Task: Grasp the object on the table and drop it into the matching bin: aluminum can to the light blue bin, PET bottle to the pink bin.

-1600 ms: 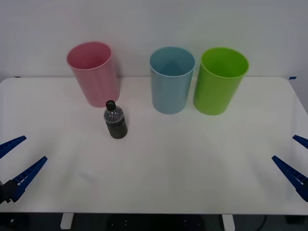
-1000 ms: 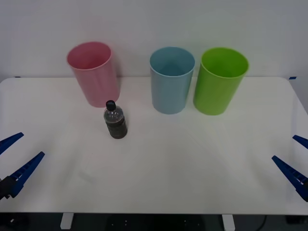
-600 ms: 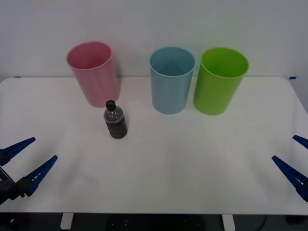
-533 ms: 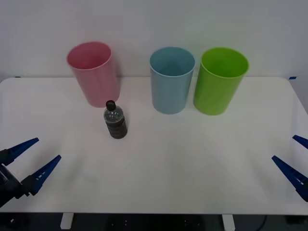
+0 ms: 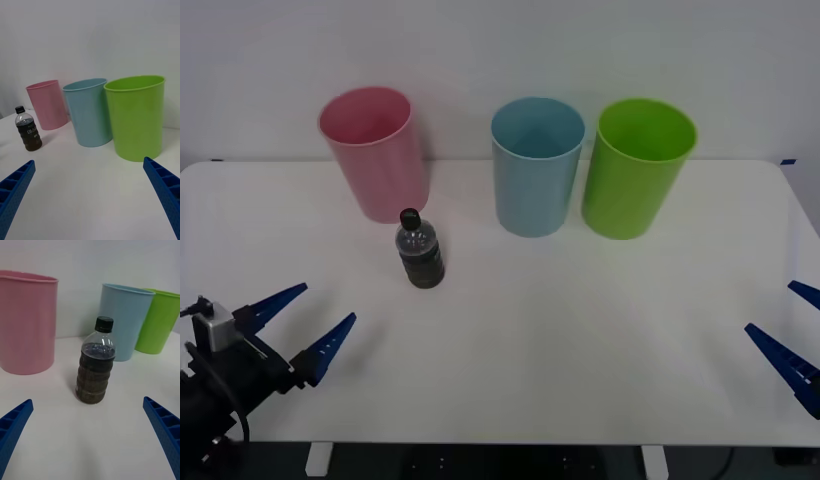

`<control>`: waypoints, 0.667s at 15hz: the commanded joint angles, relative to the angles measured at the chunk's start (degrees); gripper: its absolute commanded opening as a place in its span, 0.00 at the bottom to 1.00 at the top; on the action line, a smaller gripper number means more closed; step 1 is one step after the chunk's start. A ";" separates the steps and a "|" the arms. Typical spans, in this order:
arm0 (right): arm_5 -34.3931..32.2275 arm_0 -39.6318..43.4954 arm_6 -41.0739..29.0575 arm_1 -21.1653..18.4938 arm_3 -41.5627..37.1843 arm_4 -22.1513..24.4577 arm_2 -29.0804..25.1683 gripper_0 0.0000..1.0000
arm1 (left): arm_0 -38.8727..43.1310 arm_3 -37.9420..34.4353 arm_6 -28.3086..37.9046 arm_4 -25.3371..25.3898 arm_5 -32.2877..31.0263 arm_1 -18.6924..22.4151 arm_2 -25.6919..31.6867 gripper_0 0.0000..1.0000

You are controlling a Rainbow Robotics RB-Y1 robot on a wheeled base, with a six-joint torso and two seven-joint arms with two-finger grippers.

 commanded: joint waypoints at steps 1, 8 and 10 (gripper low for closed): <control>0.00 0.00 0.00 0.00 0.00 0.00 0.00 1.00 | -1.44 0.00 0.09 -4.18 0.93 -3.28 -0.17 1.00; 0.00 0.00 0.00 0.00 0.00 0.00 0.00 1.00 | -5.66 1.49 0.62 -12.00 4.27 -8.72 -1.22 1.00; 0.00 0.00 0.00 0.00 0.00 0.00 0.00 1.00 | -8.03 4.13 0.36 -13.06 4.88 -8.99 -1.66 1.00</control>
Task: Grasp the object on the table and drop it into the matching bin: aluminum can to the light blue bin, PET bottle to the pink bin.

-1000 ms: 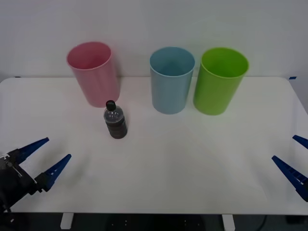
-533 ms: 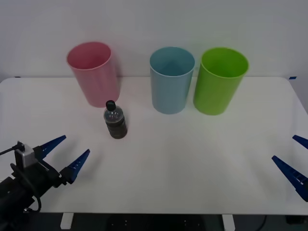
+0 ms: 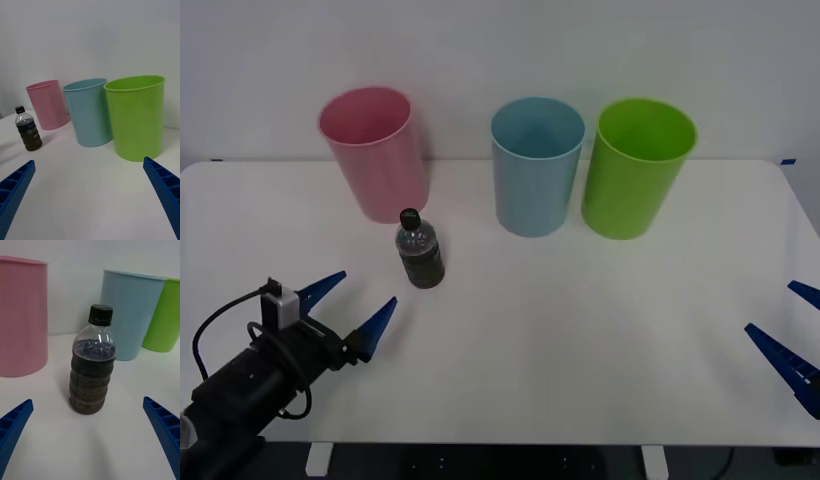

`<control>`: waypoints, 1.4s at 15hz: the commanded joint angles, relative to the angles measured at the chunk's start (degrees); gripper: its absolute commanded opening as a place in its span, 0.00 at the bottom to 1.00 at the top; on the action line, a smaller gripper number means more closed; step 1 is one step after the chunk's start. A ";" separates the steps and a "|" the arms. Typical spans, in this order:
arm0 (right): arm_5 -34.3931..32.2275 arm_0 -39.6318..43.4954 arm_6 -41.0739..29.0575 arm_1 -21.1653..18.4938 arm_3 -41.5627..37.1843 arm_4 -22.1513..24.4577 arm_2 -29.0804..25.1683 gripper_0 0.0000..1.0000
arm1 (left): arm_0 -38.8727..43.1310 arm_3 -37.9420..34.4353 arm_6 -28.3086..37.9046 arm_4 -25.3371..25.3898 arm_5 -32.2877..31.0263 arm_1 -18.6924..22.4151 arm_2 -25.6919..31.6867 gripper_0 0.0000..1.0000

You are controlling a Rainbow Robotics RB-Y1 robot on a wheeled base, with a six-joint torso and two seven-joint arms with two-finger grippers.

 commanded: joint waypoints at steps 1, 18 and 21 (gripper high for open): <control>0.00 0.00 0.00 0.00 0.00 0.00 0.00 1.00 | -3.34 4.08 -0.48 -1.16 0.73 -0.24 -0.70 1.00; 0.00 0.00 0.00 0.00 0.00 0.00 0.00 1.00 | -23.46 27.73 -5.67 -4.59 5.04 -0.33 -2.01 1.00; 0.00 0.00 0.00 0.00 0.00 0.00 0.00 1.00 | -24.52 28.96 -5.84 -4.59 5.74 -0.59 -2.10 1.00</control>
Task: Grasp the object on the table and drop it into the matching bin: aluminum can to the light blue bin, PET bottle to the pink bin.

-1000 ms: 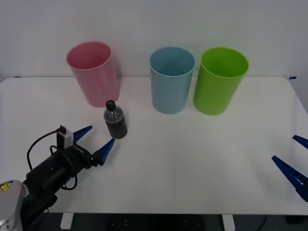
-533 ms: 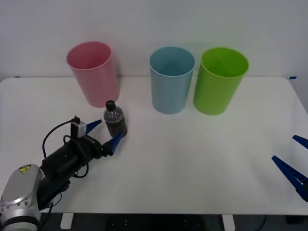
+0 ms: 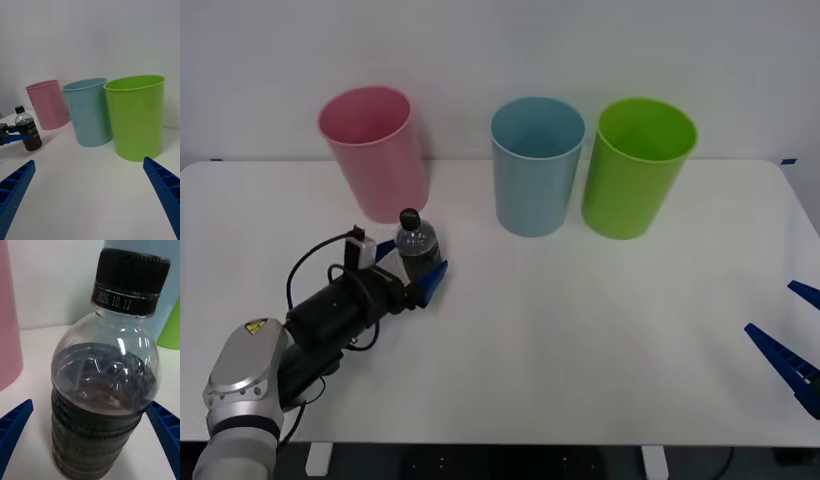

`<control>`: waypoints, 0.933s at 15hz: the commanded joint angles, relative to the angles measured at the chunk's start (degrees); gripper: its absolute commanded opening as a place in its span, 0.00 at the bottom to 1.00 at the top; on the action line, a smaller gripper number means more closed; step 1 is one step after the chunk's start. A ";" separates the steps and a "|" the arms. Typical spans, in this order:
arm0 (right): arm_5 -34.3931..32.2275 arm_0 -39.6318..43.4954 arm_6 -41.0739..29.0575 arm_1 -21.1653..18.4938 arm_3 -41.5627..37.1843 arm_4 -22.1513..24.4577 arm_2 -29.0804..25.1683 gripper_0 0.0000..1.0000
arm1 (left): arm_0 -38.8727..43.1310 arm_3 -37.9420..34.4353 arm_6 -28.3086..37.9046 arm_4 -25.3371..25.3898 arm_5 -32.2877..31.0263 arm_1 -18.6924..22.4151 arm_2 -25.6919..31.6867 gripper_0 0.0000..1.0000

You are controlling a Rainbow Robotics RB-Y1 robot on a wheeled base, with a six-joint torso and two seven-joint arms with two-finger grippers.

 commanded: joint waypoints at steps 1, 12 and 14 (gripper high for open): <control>0.00 0.00 0.00 0.00 0.00 0.00 0.00 1.00 | -0.69 0.96 -0.27 -0.01 0.32 -0.07 -0.10 1.00; 0.00 0.00 0.00 0.00 0.00 0.00 0.00 1.00 | -0.78 0.96 -0.98 0.08 0.32 -0.07 -0.27 0.01; 0.00 0.00 0.00 0.00 0.00 0.00 0.00 1.00 | -0.69 0.87 -0.98 0.61 0.32 -0.07 -0.19 0.00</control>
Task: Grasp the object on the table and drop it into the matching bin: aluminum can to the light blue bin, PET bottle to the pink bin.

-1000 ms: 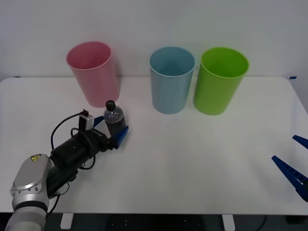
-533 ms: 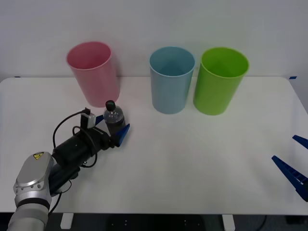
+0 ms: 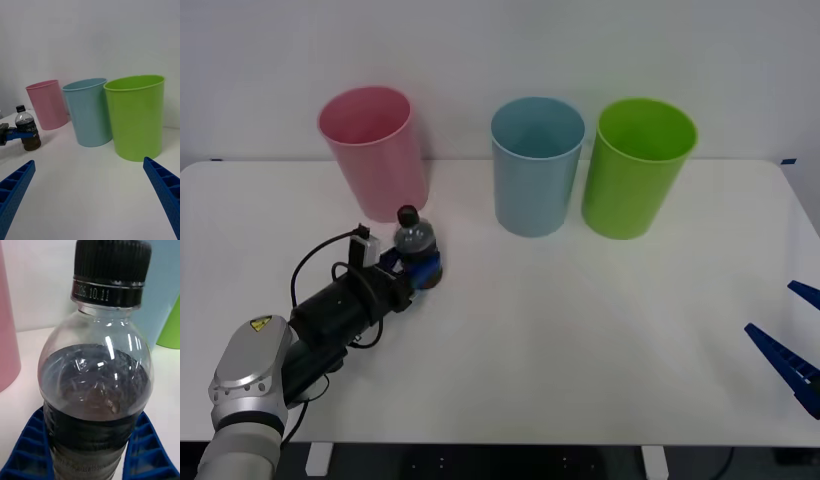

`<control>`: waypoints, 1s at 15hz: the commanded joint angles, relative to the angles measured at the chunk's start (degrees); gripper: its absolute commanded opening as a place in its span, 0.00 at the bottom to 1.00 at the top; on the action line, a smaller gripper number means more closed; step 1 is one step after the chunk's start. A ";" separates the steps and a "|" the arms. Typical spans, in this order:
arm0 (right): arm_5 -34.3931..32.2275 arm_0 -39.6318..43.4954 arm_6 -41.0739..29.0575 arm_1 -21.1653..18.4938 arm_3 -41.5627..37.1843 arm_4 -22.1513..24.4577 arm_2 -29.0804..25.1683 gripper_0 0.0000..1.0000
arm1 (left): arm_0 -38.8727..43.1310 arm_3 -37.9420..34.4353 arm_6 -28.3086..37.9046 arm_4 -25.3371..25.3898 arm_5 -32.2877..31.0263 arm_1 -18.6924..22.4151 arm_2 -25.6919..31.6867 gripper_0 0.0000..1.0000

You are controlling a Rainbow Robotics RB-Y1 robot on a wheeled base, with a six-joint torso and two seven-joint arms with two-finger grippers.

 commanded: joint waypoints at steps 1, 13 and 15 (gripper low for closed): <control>0.00 0.00 0.00 0.00 0.00 0.00 0.00 1.00 | 0.09 -0.09 -0.07 0.87 -0.73 0.18 0.17 0.00; 0.00 0.00 0.00 0.00 0.00 0.00 0.00 1.00 | 16.53 -21.01 2.74 14.05 -5.30 5.72 1.84 0.00; 0.00 0.00 0.00 0.00 0.00 0.00 0.00 1.00 | 19.25 -25.67 5.90 14.76 -5.39 5.81 3.86 0.00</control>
